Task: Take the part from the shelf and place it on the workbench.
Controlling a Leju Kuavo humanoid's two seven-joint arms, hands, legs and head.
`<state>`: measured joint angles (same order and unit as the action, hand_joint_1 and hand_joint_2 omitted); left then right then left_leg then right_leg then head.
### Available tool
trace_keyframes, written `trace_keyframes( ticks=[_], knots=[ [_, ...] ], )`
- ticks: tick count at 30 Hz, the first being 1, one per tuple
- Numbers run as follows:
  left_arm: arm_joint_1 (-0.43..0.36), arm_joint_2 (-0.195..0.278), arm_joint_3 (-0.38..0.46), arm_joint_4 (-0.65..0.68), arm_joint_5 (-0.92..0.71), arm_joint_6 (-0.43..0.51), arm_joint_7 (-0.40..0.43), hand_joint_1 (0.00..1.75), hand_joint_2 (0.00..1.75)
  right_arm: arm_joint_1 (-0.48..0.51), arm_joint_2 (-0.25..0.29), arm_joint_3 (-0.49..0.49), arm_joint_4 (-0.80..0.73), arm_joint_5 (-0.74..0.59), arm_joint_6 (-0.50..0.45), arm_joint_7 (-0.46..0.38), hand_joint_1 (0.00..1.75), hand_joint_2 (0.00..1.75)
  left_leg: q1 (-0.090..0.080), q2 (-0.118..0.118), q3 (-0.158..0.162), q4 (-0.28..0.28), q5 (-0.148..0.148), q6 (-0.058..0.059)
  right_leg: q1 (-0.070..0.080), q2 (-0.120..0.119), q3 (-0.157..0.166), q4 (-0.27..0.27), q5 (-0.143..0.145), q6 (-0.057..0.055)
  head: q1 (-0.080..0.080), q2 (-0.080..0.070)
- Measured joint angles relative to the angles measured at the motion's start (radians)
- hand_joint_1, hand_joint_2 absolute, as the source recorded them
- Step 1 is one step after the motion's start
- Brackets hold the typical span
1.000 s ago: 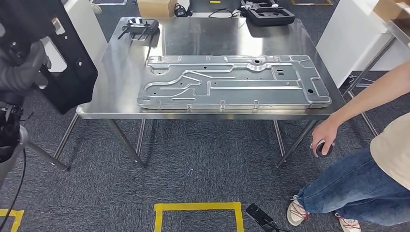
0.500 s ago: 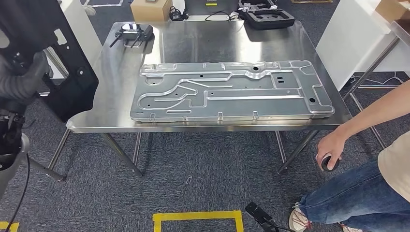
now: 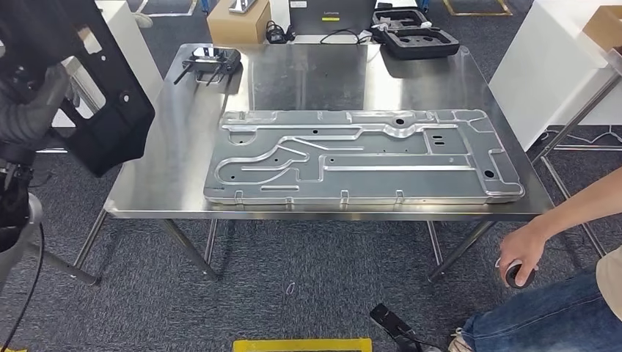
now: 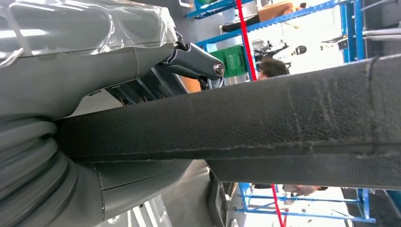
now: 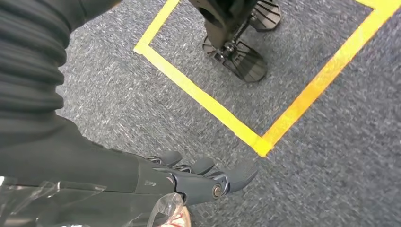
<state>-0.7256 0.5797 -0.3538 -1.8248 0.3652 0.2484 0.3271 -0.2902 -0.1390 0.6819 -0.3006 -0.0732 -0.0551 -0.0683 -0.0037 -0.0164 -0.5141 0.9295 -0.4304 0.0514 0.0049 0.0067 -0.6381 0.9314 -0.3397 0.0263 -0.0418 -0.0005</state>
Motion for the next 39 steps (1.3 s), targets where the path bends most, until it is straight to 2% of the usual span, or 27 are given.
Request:
trace_keyframes(
  ticks=[3, 4, 5, 8, 9, 10, 11, 13, 14, 15, 16, 18, 20, 21, 23, 24, 25, 26, 27, 29, 30, 31, 33, 34, 36, 37, 39],
  knots=[
    [-0.013, -0.002, -0.007, -0.003, 0.001, -0.005, 0.002, 1.75, 1.75, -0.002, 0.001, -0.001, 0.0, 0.0, 0.003, 0.0, 0.0, 1.75, -0.001, 0.0, 0.011, 0.012, -0.01, -0.014, 0.0, 0.0, 0.02, -0.01, -0.011, -0.016, 0.0, 0.0],
    [-0.017, -0.003, -0.008, -0.004, 0.001, -0.006, 0.002, 1.75, 1.75, -0.003, 0.002, -0.001, 0.0, 0.0, 0.003, 0.0, 0.0, 1.75, 0.0, 0.001, 0.0, 0.038, -0.017, -0.016, -0.001, 0.0, 0.03, -0.012, -0.015, -0.021, -0.001, 0.0],
    [-0.02, -0.003, -0.009, -0.005, 0.001, -0.007, 0.002, 1.75, 1.75, -0.004, 0.002, -0.001, 0.0, 0.0, 0.003, -0.001, 0.0, 1.75, 0.001, 0.003, -0.024, 0.085, -0.029, -0.018, -0.003, 0.001, 0.039, -0.015, -0.019, -0.024, -0.001, 0.0],
    [-0.02, -0.003, -0.015, -0.006, 0.001, -0.007, 0.002, 1.75, 1.75, -0.003, 0.003, -0.001, 0.0, 0.0, 0.003, -0.001, 0.0, 1.75, 0.004, 0.005, -0.156, 0.289, -0.102, -0.023, -0.004, 0.005, 0.057, -0.016, -0.037, -0.03, -0.002, 0.0],
    [-0.017, -0.004, -0.017, -0.006, 0.003, -0.007, 0.002, 1.75, 1.75, -0.002, 0.004, -0.001, 0.0, 0.0, 0.004, -0.001, 0.0, 1.75, 0.005, 0.005, -0.189, 0.323, -0.117, -0.027, -0.004, 0.007, 0.065, -0.016, -0.045, -0.03, -0.002, 0.0],
    [-0.015, -0.004, -0.02, -0.006, 0.007, -0.007, 0.002, 1.75, 1.75, 0.0, 0.005, -0.001, 0.0, 0.0, 0.005, -0.001, 0.0, 1.75, 0.007, 0.005, -0.203, 0.319, -0.112, -0.031, -0.004, 0.008, 0.076, -0.016, -0.054, -0.029, -0.003, 0.0],
    [-0.016, -0.004, -0.022, -0.006, 0.01, -0.007, 0.002, 1.75, 1.75, 0.001, 0.006, -0.001, 0.0, 0.001, 0.006, -0.002, 0.0, 1.75, 0.009, 0.006, -0.198, 0.275, -0.083, -0.035, -0.004, 0.01, 0.089, -0.016, -0.064, -0.027, -0.003, 0.0],
    [-0.02, -0.005, -0.024, -0.006, 0.016, -0.007, 0.0, 1.75, 1.75, 0.001, 0.011, -0.002, 0.0, 0.002, 0.008, -0.003, 0.0, 1.75, 0.014, 0.012, -0.159, 0.117, 0.028, -0.041, -0.005, 0.012, 0.118, -0.014, -0.087, -0.02, -0.003, 0.0],
    [-0.023, -0.006, -0.026, -0.006, 0.017, -0.007, -0.001, 1.75, 1.75, 0.0, 0.013, -0.002, 0.0, 0.002, 0.008, -0.003, 0.0, 1.75, 0.014, 0.014, -0.14, 0.053, 0.07, -0.039, -0.005, 0.014, 0.129, -0.014, -0.098, -0.015, -0.003, 0.0],
    [-0.025, -0.007, -0.028, -0.006, 0.017, -0.008, -0.002, 1.75, 1.75, -0.001, 0.014, -0.002, 0.0, 0.002, 0.008, -0.004, 0.0, 1.75, 0.012, 0.015, -0.127, 0.012, 0.097, -0.035, -0.004, 0.014, 0.137, -0.015, -0.109, -0.009, -0.003, 0.0],
    [-0.026, -0.009, -0.03, -0.006, 0.017, -0.008, -0.003, 1.75, 1.75, -0.002, 0.016, -0.003, 0.0, 0.003, 0.008, -0.004, 0.0, 1.75, 0.009, 0.015, -0.122, -0.005, 0.101, -0.027, -0.004, 0.014, 0.141, -0.011, -0.115, -0.002, -0.003, 0.0],
    [-0.03, -0.011, -0.032, -0.006, 0.018, -0.009, -0.003, 1.75, 1.75, -0.003, 0.018, -0.005, -0.001, 0.004, 0.008, -0.005, 0.0, 1.75, 0.007, 0.011, -0.105, -0.005, 0.088, -0.01, -0.005, 0.011, 0.146, 0.002, -0.124, 0.009, -0.001, 0.0],
    [-0.038, -0.012, -0.033, -0.006, 0.018, -0.009, -0.005, 1.75, 1.75, -0.004, 0.021, -0.008, -0.001, 0.005, 0.009, -0.006, 0.0, 1.75, 0.009, 0.01, -0.082, -0.006, 0.074, 0.006, -0.008, 0.007, 0.117, 0.072, -0.132, 0.016, 0.001, 0.0],
    [-0.04, -0.013, -0.035, -0.006, 0.018, -0.01, -0.005, 1.75, 1.75, -0.005, 0.023, -0.009, -0.001, 0.006, 0.009, -0.006, 0.0, 1.75, 0.009, 0.01, -0.07, -0.006, 0.066, 0.011, -0.009, 0.005, 0.078, 0.138, -0.145, 0.02, 0.003, 0.0],
    [-0.041, -0.016, -0.039, -0.006, 0.019, -0.01, -0.006, 1.75, 1.75, -0.004, 0.028, -0.012, -0.001, 0.006, 0.01, -0.006, 0.0, 1.75, 0.008, 0.01, -0.047, -0.006, 0.045, 0.016, -0.01, 0.003, -0.024, 0.278, -0.191, 0.025, 0.005, 0.0],
    [-0.041, -0.017, -0.041, -0.006, 0.019, -0.01, -0.006, 1.75, 1.75, -0.002, 0.03, -0.012, -0.001, 0.006, 0.01, -0.006, 0.0, 1.75, 0.007, 0.009, -0.034, -0.006, 0.033, 0.017, -0.01, 0.003, -0.066, 0.32, -0.216, 0.027, 0.005, 0.0],
    [-0.04, -0.017, -0.042, -0.006, 0.019, -0.01, -0.006, 1.75, 1.75, 0.001, 0.031, -0.013, -0.001, 0.007, 0.01, -0.006, 0.0, 1.75, 0.007, 0.007, -0.018, -0.006, 0.02, 0.016, -0.01, 0.003, -0.093, 0.327, -0.229, 0.027, 0.006, 0.0],
    [-0.04, -0.018, -0.043, -0.006, 0.019, -0.011, -0.006, 1.75, 1.75, 0.002, 0.032, -0.014, -0.001, 0.007, 0.01, -0.006, 0.0, 1.75, 0.007, 0.006, -0.001, -0.006, 0.006, 0.015, -0.01, 0.003, -0.101, 0.298, -0.219, 0.026, 0.006, 0.0],
    [-0.04, -0.019, -0.043, -0.006, 0.02, -0.011, -0.007, 1.75, 1.75, 0.003, 0.032, -0.016, -0.001, 0.006, 0.01, -0.006, 0.0, 1.75, 0.007, 0.005, 0.018, -0.006, -0.008, 0.013, -0.009, 0.003, -0.093, 0.237, -0.18, 0.024, 0.006, 0.0],
    [-0.039, -0.019, -0.045, -0.006, 0.025, -0.01, -0.008, 1.75, 1.75, 0.005, 0.032, -0.018, -0.001, 0.006, 0.012, -0.006, 0.0, 1.75, 0.006, 0.003, 0.05, -0.006, -0.038, 0.006, -0.004, 0.002, -0.064, 0.082, -0.043, 0.012, 0.006, 0.0],
    [-0.039, -0.019, -0.046, -0.005, 0.027, -0.01, -0.008, 1.75, 1.75, 0.006, 0.032, -0.019, -0.001, 0.006, 0.013, -0.005, 0.0, 1.75, 0.004, 0.002, 0.061, -0.008, -0.052, 0.0, -0.001, 0.002, -0.051, 0.028, 0.013, 0.006, 0.006, 0.0],
    [-0.038, -0.02, -0.047, -0.005, 0.03, -0.01, -0.009, 1.75, 1.75, 0.007, 0.032, -0.02, -0.001, 0.006, 0.013, -0.005, 0.0, 1.75, 0.002, 0.0, 0.071, -0.008, -0.061, -0.005, 0.0, 0.002, -0.044, 0.0, 0.042, 0.0, 0.006, 0.0],
    [-0.041, -0.021, -0.046, -0.004, 0.031, -0.01, -0.01, 1.75, 1.75, 0.006, 0.034, -0.021, 0.0, 0.006, 0.014, -0.005, 0.0, 1.75, 0.0, -0.001, 0.075, 0.009, -0.063, -0.015, 0.0, 0.002, -0.029, -0.007, 0.037, -0.011, 0.005, 0.0],
    [-0.043, -0.021, -0.044, -0.004, 0.032, -0.01, -0.01, 1.75, 1.75, 0.005, 0.036, -0.022, -0.001, 0.006, 0.015, -0.006, 0.0, 1.75, 0.002, 0.0, 0.064, 0.041, -0.056, -0.018, -0.001, 0.002, -0.02, -0.009, 0.028, -0.018, 0.005, 0.0],
    [-0.046, -0.021, -0.042, -0.004, 0.035, -0.01, -0.012, 1.75, 1.75, 0.002, 0.039, -0.024, -0.001, 0.007, 0.016, -0.007, 0.0, 1.75, 0.005, 0.002, -0.004, 0.152, -0.056, -0.022, 0.0, 0.003, 0.001, -0.009, 0.01, -0.028, 0.003, 0.0],
    [-0.044, -0.022, -0.043, -0.004, 0.037, -0.01, -0.012, 1.75, 1.75, 0.002, 0.039, -0.024, 0.0, 0.007, 0.017, -0.008, 0.0, 1.75, 0.006, 0.003, -0.05, 0.217, -0.073, -0.025, 0.0, 0.005, 0.011, -0.009, -0.001, -0.032, 0.002, 0.0],
    [-0.038, -0.022, -0.045, -0.002, 0.038, -0.01, -0.012, 1.75, 1.75, 0.003, 0.04, -0.025, 0.0, 0.008, 0.018, -0.008, 0.0, 1.75, 0.007, 0.004, -0.133, 0.3, -0.139, -0.028, 0.001, 0.009, 0.037, -0.009, -0.026, -0.033, 0.001, 0.0]
  ],
)
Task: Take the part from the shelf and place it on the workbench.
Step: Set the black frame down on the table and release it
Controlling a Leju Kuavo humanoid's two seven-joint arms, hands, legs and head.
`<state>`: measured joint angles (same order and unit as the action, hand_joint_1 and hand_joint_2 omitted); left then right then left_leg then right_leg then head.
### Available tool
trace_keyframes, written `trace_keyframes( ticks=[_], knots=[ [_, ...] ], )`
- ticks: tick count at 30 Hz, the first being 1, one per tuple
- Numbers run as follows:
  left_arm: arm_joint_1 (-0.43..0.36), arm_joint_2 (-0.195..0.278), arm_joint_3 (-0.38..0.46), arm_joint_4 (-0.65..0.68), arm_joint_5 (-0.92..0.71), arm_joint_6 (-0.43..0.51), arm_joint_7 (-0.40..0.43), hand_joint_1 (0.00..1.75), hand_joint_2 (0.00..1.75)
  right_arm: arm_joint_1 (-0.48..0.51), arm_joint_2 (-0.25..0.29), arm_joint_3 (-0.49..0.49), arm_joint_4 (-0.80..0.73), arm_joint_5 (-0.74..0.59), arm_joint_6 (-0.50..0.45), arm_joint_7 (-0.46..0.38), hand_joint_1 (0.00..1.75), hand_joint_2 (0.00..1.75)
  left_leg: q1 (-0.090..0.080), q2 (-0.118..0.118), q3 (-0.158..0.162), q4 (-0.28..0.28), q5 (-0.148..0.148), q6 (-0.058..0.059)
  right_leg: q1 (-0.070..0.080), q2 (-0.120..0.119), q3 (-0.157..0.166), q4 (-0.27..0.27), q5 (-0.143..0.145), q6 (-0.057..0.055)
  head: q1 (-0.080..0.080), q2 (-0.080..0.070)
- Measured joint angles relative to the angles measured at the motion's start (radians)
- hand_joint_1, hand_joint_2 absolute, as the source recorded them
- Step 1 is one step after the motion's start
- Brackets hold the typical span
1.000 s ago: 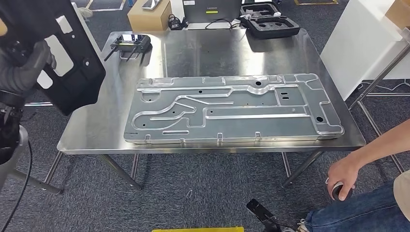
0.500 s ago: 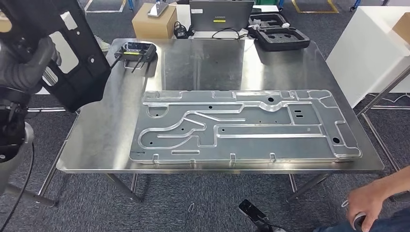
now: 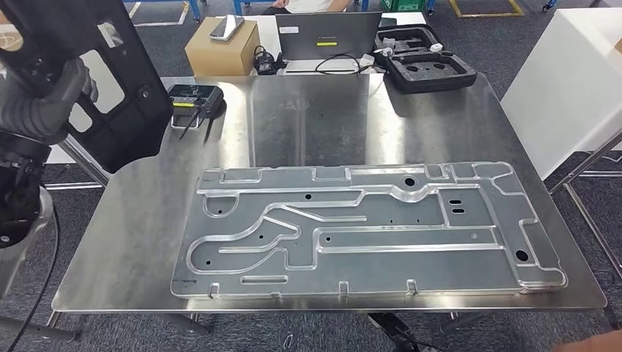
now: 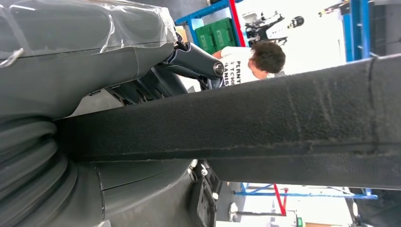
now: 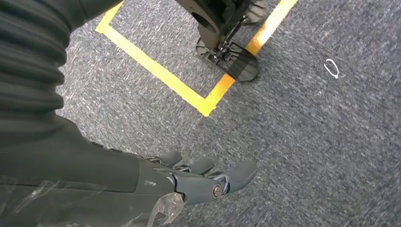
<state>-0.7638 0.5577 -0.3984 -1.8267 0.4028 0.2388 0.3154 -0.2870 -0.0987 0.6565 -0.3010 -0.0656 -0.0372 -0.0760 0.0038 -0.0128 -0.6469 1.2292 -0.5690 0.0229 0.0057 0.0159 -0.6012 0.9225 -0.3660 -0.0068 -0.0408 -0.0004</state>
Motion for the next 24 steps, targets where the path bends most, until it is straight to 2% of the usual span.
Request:
trace_keyframes(
  ticks=[1, 2, 3, 4, 5, 6, 7, 8, 10, 11, 12, 13, 15, 16, 17, 18, 20, 21, 22, 24],
  knots=[
    [0.003, 0.0, -0.001, 0.001, 0.001, 0.0, 0.0, 1.75, 1.75, 0.001, 0.001, 0.0, 0.0, 0.0, 0.001, 0.0, 0.0, 1.75, 0.001, 0.0, -0.024, 0.003, -0.025, -0.002, 0.0, 0.003, 0.016, 0.0, -0.013, 0.0, 0.0, 0.0],
    [0.004, -0.001, -0.003, 0.003, 0.003, 0.002, -0.001, 1.75, 1.75, 0.003, 0.001, 0.0, 0.0, 0.001, 0.002, 0.0, 0.0, 1.75, 0.004, 0.001, -0.035, -0.022, -0.03, -0.005, -0.001, 0.007, 0.033, 0.001, -0.026, 0.001, 0.0, 0.0],
    [0.004, -0.002, -0.004, 0.004, 0.002, 0.006, -0.001, 1.75, 1.75, 0.003, 0.002, 0.0, 0.0, 0.001, 0.003, -0.001, 0.0, 1.75, 0.007, 0.002, -0.035, -0.072, -0.006, -0.008, -0.003, 0.01, 0.051, 0.003, -0.039, 0.003, 0.0, 0.0],
    [0.005, -0.003, -0.005, 0.004, -0.005, 0.015, -0.001, 1.75, 1.75, 0.004, 0.003, -0.001, 0.0, 0.002, 0.004, -0.001, 0.0, 1.75, 0.011, 0.004, -0.028, -0.141, 0.056, -0.013, -0.004, 0.013, 0.066, 0.004, -0.053, 0.005, 0.0, 0.0],
    [0.006, -0.005, -0.007, 0.007, -0.019, 0.029, 0.0, 1.75, 1.75, 0.004, 0.005, -0.001, 0.0, 0.002, 0.005, -0.002, 0.0, 1.75, 0.013, 0.008, -0.022, -0.208, 0.132, -0.016, -0.005, 0.017, 0.08, 0.01, -0.067, 0.01, -0.001, 0.0],
    [0.007, -0.009, -0.011, 0.01, -0.043, 0.045, 0.001, 1.75, 1.75, 0.004, 0.007, -0.001, 0.0, 0.003, 0.005, -0.002, 0.0, 1.75, 0.014, 0.011, -0.015, -0.255, 0.197, -0.015, -0.005, 0.02, 0.089, 0.014, -0.08, 0.016, -0.001, 0.0],
    [0.008, -0.014, -0.016, 0.015, -0.075, 0.058, 0.001, 1.75, 1.75, 0.003, 0.009, -0.001, 0.001, 0.004, 0.005, -0.003, 0.0, 1.75, 0.013, 0.012, -0.012, -0.281, 0.243, -0.011, -0.006, 0.023, 0.094, 0.016, -0.091, 0.023, -0.002, 0.0],
    [0.008, -0.018, -0.022, 0.02, -0.108, 0.066, -0.001, 1.75, 1.75, 0.002, 0.011, -0.002, 0.001, 0.006, 0.005, -0.003, 0.0, 1.75, 0.008, 0.012, -0.012, -0.285, 0.256, -0.004, -0.007, 0.025, 0.098, 0.019, -0.099, 0.03, -0.001, 0.0],
    [0.002, -0.026, -0.034, 0.027, -0.168, 0.063, -0.009, 1.75, 1.75, 0.0, 0.014, -0.002, 0.0, 0.011, 0.006, -0.004, 0.0, 1.75, 0.01, 0.009, -0.006, -0.282, 0.25, 0.01, -0.007, 0.02, 0.098, 0.023, -0.115, 0.044, 0.0, 0.0],
    [-0.004, -0.029, -0.039, 0.029, -0.186, 0.059, -0.013, 1.75, 1.75, -0.002, 0.016, -0.002, 0.0, 0.012, 0.007, -0.004, 0.0, 1.75, 0.012, 0.009, -0.002, -0.284, 0.246, 0.017, -0.007, 0.014, 0.089, 0.046, -0.128, 0.05, 0.001, 0.0],
    [-0.01, -0.033, -0.044, 0.03, -0.197, 0.056, -0.016, 1.75, 1.75, -0.004, 0.017, -0.002, 0.0, 0.013, 0.007, -0.005, 0.0, 1.75, 0.015, 0.009, 0.003, -0.287, 0.242, 0.023, -0.008, 0.008, 0.066, 0.09, -0.149, 0.056, 0.002, 0.0],
    [-0.014, -0.038, -0.049, 0.033, -0.202, 0.054, -0.017, 1.75, 1.75, -0.005, 0.018, -0.002, 0.0, 0.013, 0.008, -0.005, 0.0, 1.75, 0.015, 0.009, 0.008, -0.287, 0.237, 0.029, -0.009, 0.002, 0.027, 0.159, -0.174, 0.06, 0.003, 0.0],
    [-0.017, -0.047, -0.059, 0.039, -0.215, 0.046, -0.012, 1.75, 1.75, -0.005, 0.021, -0.002, 0.0, 0.014, 0.008, -0.005, 0.0, 1.75, 0.014, 0.009, 0.015, -0.287, 0.229, 0.036, -0.013, 0.0, -0.068, 0.305, -0.217, 0.068, 0.004, 0.0],
    [-0.017, -0.051, -0.065, 0.042, -0.227, 0.035, -0.005, 1.75, 1.75, -0.004, 0.023, -0.002, 0.0, 0.014, 0.008, -0.005, 0.0, 1.75, 0.014, 0.008, 0.018, -0.287, 0.225, 0.036, -0.015, -0.001, -0.103, 0.344, -0.216, 0.071, 0.004, 0.0],
    [-0.019, -0.053, -0.072, 0.046, -0.244, 0.017, 0.007, 1.75, 1.75, -0.002, 0.024, -0.003, 0.0, 0.014, 0.009, -0.005, 0.0, 1.75, 0.015, 0.006, 0.022, -0.287, 0.221, 0.035, -0.017, -0.001, -0.115, 0.339, -0.194, 0.073, 0.004, 0.0],
    [-0.025, -0.056, -0.08, 0.049, -0.263, -0.009, 0.023, 1.75, 1.75, -0.001, 0.025, -0.003, 0.0, 0.015, 0.009, -0.005, 0.0, 1.75, 0.016, 0.004, 0.027, -0.286, 0.217, 0.032, -0.02, -0.002, -0.107, 0.293, -0.155, 0.075, 0.004, 0.0],
    [-0.046, -0.06, -0.097, 0.058, -0.301, -0.074, 0.06, 1.75, 1.75, 0.002, 0.025, -0.004, 0.0, 0.015, 0.009, -0.006, 0.0, 1.75, 0.016, 0.0, 0.034, -0.281, 0.207, 0.022, -0.024, -0.004, -0.049, 0.137, -0.067, 0.075, 0.004, 0.0],
    [-0.06, -0.061, -0.105, 0.063, -0.319, -0.112, 0.078, 1.75, 1.75, 0.002, 0.026, -0.005, 0.0, 0.014, 0.009, -0.008, 0.0, 1.75, 0.015, -0.002, 0.035, -0.278, 0.203, 0.016, -0.025, -0.005, -0.025, 0.078, -0.04, 0.071, 0.003, 0.0],
    [-0.073, -0.062, -0.114, 0.066, -0.335, -0.148, 0.092, 1.75, 1.75, 0.002, 0.027, -0.008, 0.0, 0.013, 0.01, -0.01, 0.0, 1.75, 0.013, -0.003, 0.035, -0.277, 0.199, 0.009, -0.024, -0.004, -0.012, 0.044, -0.028, 0.065, 0.003, 0.0],
    [-0.096, -0.062, -0.132, 0.072, -0.364, -0.214, 0.106, 1.75, 1.75, 0.002, 0.028, -0.014, 0.0, 0.011, 0.013, -0.015, 0.0, 1.75, 0.013, -0.002, 0.037, -0.278, 0.195, -0.003, -0.021, -0.002, -0.01, 0.035, -0.024, 0.048, 0.002, 0.0]
  ],
)
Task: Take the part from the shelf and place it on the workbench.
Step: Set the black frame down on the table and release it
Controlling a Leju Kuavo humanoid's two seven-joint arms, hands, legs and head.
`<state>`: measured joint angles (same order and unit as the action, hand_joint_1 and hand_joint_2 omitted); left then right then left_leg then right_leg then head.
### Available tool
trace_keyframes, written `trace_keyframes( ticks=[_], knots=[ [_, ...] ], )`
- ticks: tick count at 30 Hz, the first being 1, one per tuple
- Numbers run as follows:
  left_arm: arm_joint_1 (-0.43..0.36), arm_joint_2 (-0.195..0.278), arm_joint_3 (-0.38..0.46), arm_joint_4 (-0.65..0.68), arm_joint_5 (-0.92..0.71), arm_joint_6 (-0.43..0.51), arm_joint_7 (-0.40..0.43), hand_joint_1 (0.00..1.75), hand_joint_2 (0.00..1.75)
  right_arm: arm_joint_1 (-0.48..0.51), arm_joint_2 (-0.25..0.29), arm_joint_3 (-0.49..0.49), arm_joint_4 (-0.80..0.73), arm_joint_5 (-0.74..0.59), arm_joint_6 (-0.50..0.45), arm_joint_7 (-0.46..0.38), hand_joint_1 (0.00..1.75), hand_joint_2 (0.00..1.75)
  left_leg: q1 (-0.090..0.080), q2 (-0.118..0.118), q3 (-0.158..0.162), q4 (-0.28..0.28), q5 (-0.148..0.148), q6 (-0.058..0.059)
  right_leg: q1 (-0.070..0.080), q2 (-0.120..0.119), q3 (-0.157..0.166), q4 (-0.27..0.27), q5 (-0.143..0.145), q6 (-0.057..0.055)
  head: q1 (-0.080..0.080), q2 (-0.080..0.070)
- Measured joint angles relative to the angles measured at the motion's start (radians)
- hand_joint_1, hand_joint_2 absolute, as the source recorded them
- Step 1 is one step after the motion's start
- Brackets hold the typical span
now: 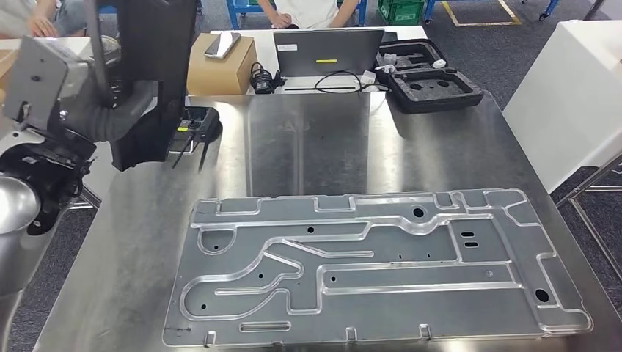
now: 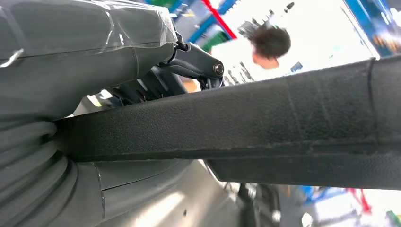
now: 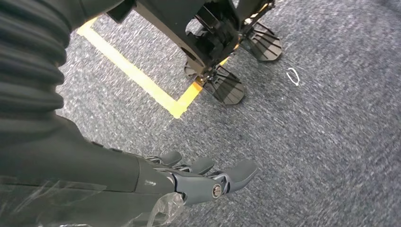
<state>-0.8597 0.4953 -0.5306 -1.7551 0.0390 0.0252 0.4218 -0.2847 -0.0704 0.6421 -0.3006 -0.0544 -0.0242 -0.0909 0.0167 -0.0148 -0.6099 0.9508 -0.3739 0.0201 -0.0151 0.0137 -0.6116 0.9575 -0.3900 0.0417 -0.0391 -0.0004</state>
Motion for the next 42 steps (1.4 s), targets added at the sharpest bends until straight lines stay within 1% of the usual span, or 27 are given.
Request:
trace_keyframes(
  ticks=[2, 3, 6, 7, 8, 9, 11, 13, 16, 18, 19, 21, 22, 23, 24, 25, 27, 28, 29, 32, 33, 35, 37, 38, 39, 40, 42],
  knots=[
    [-0.018, 0.003, -0.019, 0.003, -0.036, -0.05, -0.004, 1.75, 1.75, 0.0, 0.002, -0.004, 0.0, -0.001, 0.004, -0.004, 0.0, 1.75, 0.004, 0.003, -0.008, 0.018, -0.014, -0.009, -0.001, 0.001, 0.0, -0.002, 0.004, -0.013, -0.001, 0.0],
    [-0.026, 0.005, -0.027, 0.005, -0.06, -0.067, -0.01, 1.75, 1.75, 0.0, 0.003, -0.006, 0.0, -0.001, 0.006, -0.005, 0.0, 1.75, 0.005, 0.005, -0.024, 0.053, -0.036, -0.012, -0.002, 0.001, 0.001, -0.003, 0.006, -0.018, -0.001, 0.0],
    [-0.043, 0.009, -0.052, 0.006, -0.197, -0.095, -0.038, 1.75, 1.75, 0.002, 0.006, -0.012, 0.0, -0.004, 0.012, -0.009, 0.0, 1.75, 0.005, 0.008, -0.117, 0.26, -0.133, -0.017, -0.001, 0.0, 0.002, -0.003, 0.005, -0.026, -0.003, 0.0],
    [-0.045, 0.009, -0.062, 0.006, -0.272, -0.104, -0.05, 1.75, 1.75, 0.003, 0.008, -0.013, 0.0, -0.003, 0.014, -0.011, 0.0, 1.75, 0.004, 0.008, -0.141, 0.309, -0.147, -0.018, 0.0, 0.0, 0.002, -0.002, 0.004, -0.027, -0.003, 0.0],
    [-0.046, 0.008, -0.074, 0.006, -0.352, -0.114, -0.062, 1.75, 1.75, 0.004, 0.01, -0.014, 0.0, -0.001, 0.015, -0.012, 0.0, 1.75, 0.004, 0.008, -0.147, 0.32, -0.143, -0.018, 0.0, 0.001, 0.003, -0.002, 0.003, -0.027, -0.003, 0.0],
    [-0.048, 0.005, -0.087, 0.006, -0.436, -0.123, -0.073, 1.75, 1.75, 0.004, 0.013, -0.016, 0.0, 0.0, 0.016, -0.014, 0.0, 1.75, 0.004, 0.008, -0.133, 0.288, -0.122, -0.016, 0.001, 0.001, 0.004, -0.002, 0.003, -0.027, -0.003, 0.0],
    [-0.055, -0.005, -0.112, 0.006, -0.58, -0.134, -0.087, 1.75, 1.75, 0.004, 0.021, -0.018, 0.0, 0.003, 0.016, -0.015, 0.0, 1.75, 0.002, 0.01, -0.061, 0.137, -0.056, -0.006, 0.001, 0.002, 0.005, -0.002, 0.001, -0.025, -0.003, 0.0],
    [-0.066, -0.018, -0.138, 0.006, -0.7, -0.139, -0.101, 1.75, 1.75, 0.005, 0.029, -0.019, 0.0, 0.004, 0.017, -0.017, 0.0, 1.75, -0.005, 0.012, -0.005, 0.025, -0.018, 0.004, 0.004, 0.003, 0.004, -0.002, -0.001, -0.018, -0.003, 0.0],
    [-0.073, -0.037, -0.178, 0.009, -0.875, -0.14, -0.131, 1.75, 1.75, 0.006, 0.037, -0.021, 0.0, 0.005, 0.017, -0.023, 0.0, 1.75, -0.01, 0.012, 0.007, 0.004, -0.012, 0.014, 0.003, 0.004, 0.004, -0.004, -0.002, -0.002, -0.003, 0.0],
    [-0.077, -0.05, -0.201, 0.012, -0.961, -0.141, -0.15, 1.75, 1.75, 0.006, 0.042, -0.023, 0.0, 0.005, 0.016, -0.027, 0.0, 1.75, -0.006, 0.013, 0.013, -0.004, -0.007, 0.025, 0.001, 0.002, -0.007, 0.024, -0.022, 0.009, -0.002, 0.0],
    [-0.08, -0.056, -0.21, 0.014, -0.988, -0.143, -0.158, 1.31, 1.75, 0.007, 0.044, -0.024, 0.0, 0.004, 0.016, -0.028, 0.0, 1.31, -0.004, 0.014, 0.017, -0.006, -0.006, 0.031, 0.001, 0.0, -0.029, 0.07, -0.048, 0.014, -0.002, 0.0],
    [-0.083, -0.067, -0.229, 0.018, -1.017, -0.153, -0.175, 0.44, 1.75, 0.008, 0.047, -0.027, 0.0, 0.003, 0.017, -0.029, 0.0, 0.44, -0.005, 0.016, 0.018, -0.006, -0.007, 0.038, 0.0, -0.002, -0.104, 0.221, -0.114, 0.022, -0.001, 0.0],
    [-0.082, -0.072, -0.238, 0.021, -1.026, -0.16, -0.183, 0.0, 1.75, 0.009, 0.049, -0.027, 0.0, 0.002, 0.017, -0.029, 0.0, 0.0, -0.005, 0.016, 0.019, -0.006, -0.008, 0.038, -0.001, -0.003, -0.139, 0.287, -0.136, 0.025, -0.001, 0.0],
    [-0.081, -0.077, -0.247, 0.023, -1.031, -0.168, -0.191, 0.0, 1.75, 0.01, 0.051, -0.028, 0.0, 0.002, 0.017, -0.029, 0.0, 0.0, -0.005, 0.016, 0.019, -0.006, -0.008, 0.039, -0.002, -0.003, -0.158, 0.32, -0.139, 0.028, -0.001, 0.0],
    [-0.08, -0.082, -0.255, 0.025, -1.034, -0.175, -0.198, 0.0, 1.75, 0.011, 0.053, -0.028, 0.0, 0.001, 0.018, -0.029, 0.0, 0.0, -0.004, 0.015, 0.02, -0.006, -0.009, 0.038, -0.004, -0.003, -0.154, 0.307, -0.122, 0.03, 0.0, 0.0],
    [-0.079, -0.088, -0.263, 0.028, -1.034, -0.18, -0.202, 0.0, 1.75, 0.012, 0.054, -0.028, 0.0, 0.0, 0.018, -0.03, 0.0, 0.0, -0.003, 0.014, 0.021, -0.005, -0.01, 0.036, -0.007, -0.004, -0.129, 0.254, -0.091, 0.031, 0.0, 0.0],
    [-0.078, -0.096, -0.274, 0.033, -1.023, -0.184, -0.202, 0.0, 1.75, 0.014, 0.059, -0.028, 0.0, -0.001, 0.018, -0.031, 0.0, 0.0, -0.003, 0.011, 0.021, 0.0, -0.016, 0.028, -0.011, -0.004, -0.051, 0.099, -0.028, 0.033, 0.0, 0.0],
    [-0.077, -0.1, -0.277, 0.037, -1.009, -0.183, -0.2, 0.0, 1.75, 0.015, 0.062, -0.028, 0.0, -0.002, 0.018, -0.032, 0.0, 0.0, -0.005, 0.011, 0.02, 0.003, -0.019, 0.021, -0.013, -0.004, -0.024, 0.044, -0.009, 0.03, 0.0, 0.0],
    [-0.075, -0.103, -0.278, 0.04, -0.985, -0.181, -0.197, 0.0, 1.75, 0.016, 0.065, -0.029, 0.0, -0.003, 0.018, -0.032, 0.0, 0.0, -0.008, 0.011, 0.019, 0.005, -0.022, 0.016, -0.013, -0.003, -0.01, 0.016, -0.002, 0.025, 0.0, 0.0],
    [-0.062, -0.112, -0.275, 0.051, -0.884, -0.177, -0.191, 0.0, 0.44, 0.016, 0.07, -0.029, 0.0, -0.007, 0.018, -0.033, 0.0, 0.0, -0.005, 0.011, 0.018, 0.007, -0.027, 0.001, -0.01, -0.002, -0.008, 0.008, 0.0, 0.002, -0.002, 0.0],
    [-0.057, -0.114, -0.271, 0.054, -0.856, -0.177, -0.19, 0.0, 0.0, 0.015, 0.071, -0.029, 0.0, -0.008, 0.018, -0.033, 0.0, 0.0, -0.003, 0.012, 0.011, 0.022, -0.038, -0.003, -0.01, -0.002, -0.008, 0.007, 0.001, -0.005, -0.002, 0.0],
    [-0.049, -0.116, -0.261, 0.061, -0.817, -0.176, -0.181, 0.0, 0.0, 0.015, 0.072, -0.03, 0.0, -0.009, 0.018, -0.034, 0.0, 0.0, -0.001, 0.012, -0.033, 0.117, -0.089, -0.009, -0.01, -0.002, -0.007, 0.006, 0.003, -0.015, -0.003, 0.0],
    [-0.042, -0.116, -0.253, 0.068, -0.794, -0.175, -0.159, 0.0, 0.0, 0.017, 0.072, -0.031, 0.0, -0.011, 0.017, -0.034, 0.0, 0.0, -0.001, 0.012, -0.102, 0.264, -0.15, -0.012, -0.007, -0.002, -0.006, 0.006, 0.002, -0.02, -0.004, 0.0],
    [-0.037, -0.116, -0.25, 0.071, -0.79, -0.175, -0.144, 0.0, 0.0, 0.018, 0.072, -0.031, 0.0, -0.012, 0.017, -0.034, 0.0, 0.0, -0.002, 0.012, -0.128, 0.313, -0.163, -0.012, -0.006, -0.002, -0.005, 0.007, 0.001, -0.021, -0.004, 0.0],
    [-0.032, -0.116, -0.246, 0.073, -0.789, -0.174, -0.129, 0.0, 0.0, 0.019, 0.072, -0.031, 0.0, -0.014, 0.017, -0.034, 0.0, 0.0, -0.002, 0.012, -0.135, 0.321, -0.156, -0.01, -0.004, -0.002, -0.004, 0.007, 0.0, -0.021, -0.004, 0.0],
    [-0.029, -0.116, -0.242, 0.074, -0.788, -0.173, -0.113, 0.0, 0.0, 0.02, 0.072, -0.031, 0.0, -0.016, 0.017, -0.034, 0.0, 0.0, -0.002, 0.012, -0.122, 0.287, -0.132, -0.007, -0.003, -0.002, -0.003, 0.007, -0.001, -0.022, -0.004, 0.0],
    [-0.028, -0.113, -0.228, 0.074, -0.782, -0.173, -0.089, 0.0, 0.0, 0.021, 0.072, -0.032, 0.0, -0.019, 0.017, -0.034, 0.0, 0.0, -0.007, 0.013, -0.053, 0.134, -0.062, 0.005, -0.001, -0.002, 0.0, 0.007, -0.002, -0.021, -0.004, 0.0]
  ],
)
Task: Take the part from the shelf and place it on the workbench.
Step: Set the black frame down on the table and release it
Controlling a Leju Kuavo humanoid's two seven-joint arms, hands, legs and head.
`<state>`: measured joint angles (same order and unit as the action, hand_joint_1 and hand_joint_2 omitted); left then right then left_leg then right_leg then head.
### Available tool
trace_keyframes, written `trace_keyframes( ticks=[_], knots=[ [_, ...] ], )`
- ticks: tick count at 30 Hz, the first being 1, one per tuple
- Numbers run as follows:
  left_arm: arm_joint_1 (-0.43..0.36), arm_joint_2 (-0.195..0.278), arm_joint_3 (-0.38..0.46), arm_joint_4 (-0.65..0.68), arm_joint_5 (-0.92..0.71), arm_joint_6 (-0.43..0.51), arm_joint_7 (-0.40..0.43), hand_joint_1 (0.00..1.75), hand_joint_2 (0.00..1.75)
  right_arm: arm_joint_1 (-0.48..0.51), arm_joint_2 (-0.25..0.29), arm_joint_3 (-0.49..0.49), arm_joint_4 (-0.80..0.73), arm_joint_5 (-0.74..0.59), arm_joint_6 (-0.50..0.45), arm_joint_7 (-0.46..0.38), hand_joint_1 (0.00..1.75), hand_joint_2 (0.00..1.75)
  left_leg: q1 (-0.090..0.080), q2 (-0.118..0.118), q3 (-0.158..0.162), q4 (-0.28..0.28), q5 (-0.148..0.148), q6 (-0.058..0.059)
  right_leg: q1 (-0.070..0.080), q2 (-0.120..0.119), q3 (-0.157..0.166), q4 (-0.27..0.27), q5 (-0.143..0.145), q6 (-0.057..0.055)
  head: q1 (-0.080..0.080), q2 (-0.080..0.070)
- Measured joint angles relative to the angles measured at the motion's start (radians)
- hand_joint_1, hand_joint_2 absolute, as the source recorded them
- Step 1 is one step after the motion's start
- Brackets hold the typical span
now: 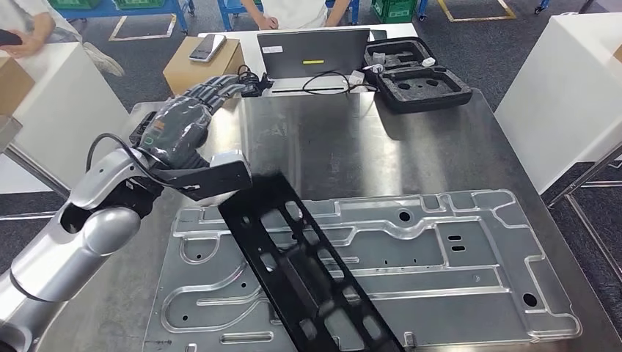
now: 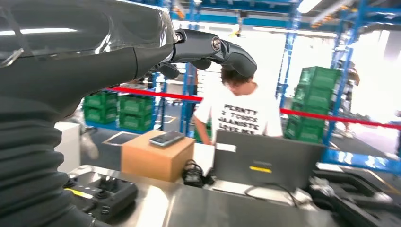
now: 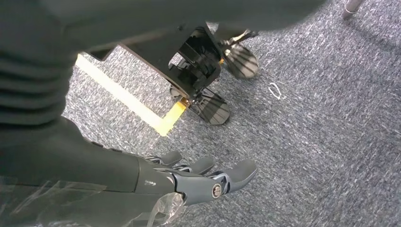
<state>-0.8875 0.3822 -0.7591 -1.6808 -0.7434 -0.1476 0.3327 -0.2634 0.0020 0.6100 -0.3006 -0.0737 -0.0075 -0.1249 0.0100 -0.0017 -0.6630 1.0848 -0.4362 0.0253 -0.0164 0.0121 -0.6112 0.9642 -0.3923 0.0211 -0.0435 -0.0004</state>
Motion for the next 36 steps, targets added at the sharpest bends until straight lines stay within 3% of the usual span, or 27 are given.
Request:
trace_keyframes(
  ticks=[2, 4, 7, 8, 10, 11, 12, 13, 16, 18, 21, 23, 24, 26, 27, 28, 29, 32, 33, 36],
  knots=[
    [-0.002, 0.005, 0.015, 0.0, 0.01, 0.0, 0.016, 0.0, 0.0, 0.001, 0.0, -0.001, 0.0, -0.002, 0.0, 0.0, 0.0, 0.0, -0.008, 0.001, 0.053, -0.109, 0.039, 0.01, 0.002, 0.0, 0.001, 0.0, -0.002, 0.005, 0.0, 0.0],
    [-0.001, 0.013, 0.026, 0.0, 0.022, -0.002, 0.028, 0.0, 0.0, 0.002, -0.001, -0.002, 0.0, -0.003, 0.0, 0.0, 0.0, 0.0, -0.014, 0.0, 0.062, -0.125, 0.042, 0.015, 0.003, 0.0, 0.002, -0.003, -0.002, 0.014, 0.0, 0.0],
    [-0.001, 0.023, 0.042, 0.0, 0.032, -0.002, 0.039, 0.0, 0.0, 0.005, -0.002, -0.004, 0.0, -0.003, -0.001, 0.0, 0.0, 0.0, -0.006, -0.002, 0.071, -0.137, 0.051, 0.028, 0.004, -0.002, -0.007, 0.021, -0.022, 0.029, 0.001, 0.0],
    [-0.001, 0.025, 0.048, 0.0, 0.037, -0.002, 0.041, 0.0, 0.0, 0.006, -0.002, -0.004, 0.0, -0.004, -0.001, 0.0, 0.0, 0.0, -0.002, -0.001, 0.075, -0.14, 0.053, 0.032, 0.004, -0.003, -0.026, 0.065, -0.047, 0.032, 0.002, 0.0],
    [0.001, 0.03, 0.057, 0.0, 0.047, -0.001, 0.049, 0.0, 0.0, 0.008, -0.002, -0.004, 0.001, -0.005, -0.001, 0.0, 0.0, 0.0, -0.003, 0.0, 0.077, -0.14, 0.053, 0.037, 0.003, -0.005, -0.091, 0.205, -0.113, 0.036, 0.003, 0.0],
    [0.005, 0.033, 0.06, 0.0, 0.053, 0.0, 0.053, 0.0, 0.0, 0.009, -0.002, -0.004, 0.001, -0.007, -0.001, 0.0, 0.0, 0.0, -0.004, -0.001, 0.077, -0.14, 0.052, 0.038, 0.003, -0.005, -0.121, 0.266, -0.134, 0.037, 0.003, 0.0],
    [0.008, 0.036, 0.064, 0.0, 0.057, 0.003, 0.056, 0.0, 0.0, 0.01, -0.002, -0.004, 0.001, -0.008, -0.001, 0.0, 0.0, 0.0, -0.004, -0.001, 0.077, -0.14, 0.052, 0.038, 0.002, -0.005, -0.135, 0.293, -0.137, 0.038, 0.003, 0.0],
    [0.011, 0.039, 0.069, 0.0, 0.061, 0.006, 0.06, 0.0, 0.0, 0.011, -0.002, -0.005, 0.001, -0.008, -0.001, 0.0, 0.0, 0.0, -0.004, -0.002, 0.078, -0.139, 0.052, 0.037, 0.002, -0.005, -0.126, 0.274, -0.119, 0.038, 0.003, 0.0],
    [0.014, 0.051, 0.086, 0.0, 0.066, 0.015, 0.066, 0.0, 0.0, 0.012, -0.004, -0.005, 0.001, -0.009, -0.001, -0.001, 0.0, 0.0, -0.005, -0.006, 0.076, -0.134, 0.048, 0.03, -0.002, -0.005, -0.02, 0.068, -0.03, 0.035, 0.003, 0.0],
    [0.014, 0.059, 0.095, 0.0, 0.066, 0.016, 0.068, 0.0, 0.0, 0.012, -0.004, -0.005, 0.001, -0.009, -0.001, -0.001, 0.0, 0.0, -0.009, -0.006, 0.073, -0.13, 0.046, 0.02, -0.001, -0.004, 0.012, 0.003, -0.012, 0.028, 0.003, 0.0],
    [0.016, 0.065, 0.1, -0.001, 0.067, 0.017, 0.069, 0.0, 0.0, 0.012, -0.004, -0.005, 0.001, -0.009, -0.001, -0.001, 0.0, 0.0, -0.008, -0.006, 0.073, -0.132, 0.047, 0.007, 0.003, -0.005, 0.01, 0.0, -0.008, 0.012, 0.003, 0.0],
    [0.016, 0.072, 0.108, -0.001, 0.067, 0.018, 0.069, 0.0, 0.0, 0.008, -0.004, -0.006, 0.001, -0.009, -0.001, -0.001, 0.0, 0.0, -0.006, -0.005, 0.059, -0.102, 0.023, -0.001, 0.0, -0.005, 0.011, -0.003, -0.004, 0.002, 0.002, 0.0],
    [0.016, 0.075, 0.112, -0.001, 0.067, 0.018, 0.069, 0.0, 0.0, 0.008, -0.004, -0.007, 0.001, -0.009, -0.002, -0.001, 0.0, 0.0, -0.005, -0.005, 0.038, -0.054, -0.006, -0.004, -0.001, -0.005, 0.011, -0.003, -0.003, 0.0, 0.001, 0.0],
    [0.019, 0.078, 0.115, -0.001, 0.066, 0.018, 0.069, 0.0, 0.0, 0.008, -0.004, -0.01, 0.001, -0.009, -0.002, -0.001, 0.0, 0.0, -0.003, -0.004, -0.027, 0.093, -0.077, -0.011, -0.001, -0.004, 0.01, -0.003, -0.003, -0.003, -0.001, 0.0],
    [0.022, 0.079, 0.114, -0.001, 0.066, 0.019, 0.069, 0.0, 0.0, 0.008, -0.005, -0.011, 0.001, -0.009, -0.002, -0.001, 0.0, 0.0, -0.002, -0.003, -0.049, 0.145, -0.093, -0.013, 0.0, -0.004, 0.01, -0.003, -0.002, -0.004, -0.001, 0.0],
    [0.024, 0.079, 0.114, -0.001, 0.066, 0.019, 0.069, 0.0, 0.0, 0.009, -0.005, -0.011, 0.001, -0.009, -0.002, -0.001, 0.0, 0.0, -0.002, -0.003, -0.053, 0.157, -0.088, -0.015, 0.0, -0.004, 0.009, -0.003, -0.002, -0.004, -0.001, 0.0],
    [0.026, 0.079, 0.115, -0.001, 0.067, 0.021, 0.069, 0.0, 0.0, 0.008, -0.005, -0.012, 0.001, -0.009, -0.002, -0.001, 0.0, 0.0, -0.001, -0.003, -0.034, 0.123, -0.066, -0.015, -0.001, -0.003, 0.009, -0.003, -0.002, -0.004, -0.001, 0.0],
    [0.023, 0.086, 0.12, -0.002, 0.067, 0.03, 0.07, 0.0, 0.0, 0.006, -0.005, -0.013, 0.001, -0.009, -0.002, -0.001, 0.0, 0.0, -0.003, -0.002, 0.074, -0.08, 0.011, -0.006, 0.001, -0.003, 0.008, -0.002, 0.002, 0.0, -0.001, 0.0],
    [0.022, 0.088, 0.123, -0.003, 0.067, 0.032, 0.071, 0.0, 0.0, 0.006, -0.005, -0.014, 0.001, -0.009, -0.002, -0.001, 0.0, 0.0, -0.006, -0.002, 0.091, -0.115, 0.021, -0.002, 0.002, -0.003, 0.006, -0.002, 0.004, 0.004, -0.001, 0.0],
    [0.024, 0.096, 0.127, -0.004, 0.068, 0.039, 0.072, 0.0, 0.0, 0.006, -0.007, -0.016, 0.001, -0.01, -0.002, 0.0, 0.0, 0.0, -0.006, -0.003, 0.093, -0.128, 0.03, 0.011, 0.003, -0.004, 0.001, -0.001, 0.006, 0.018, 0.0, 0.0]
  ],
)
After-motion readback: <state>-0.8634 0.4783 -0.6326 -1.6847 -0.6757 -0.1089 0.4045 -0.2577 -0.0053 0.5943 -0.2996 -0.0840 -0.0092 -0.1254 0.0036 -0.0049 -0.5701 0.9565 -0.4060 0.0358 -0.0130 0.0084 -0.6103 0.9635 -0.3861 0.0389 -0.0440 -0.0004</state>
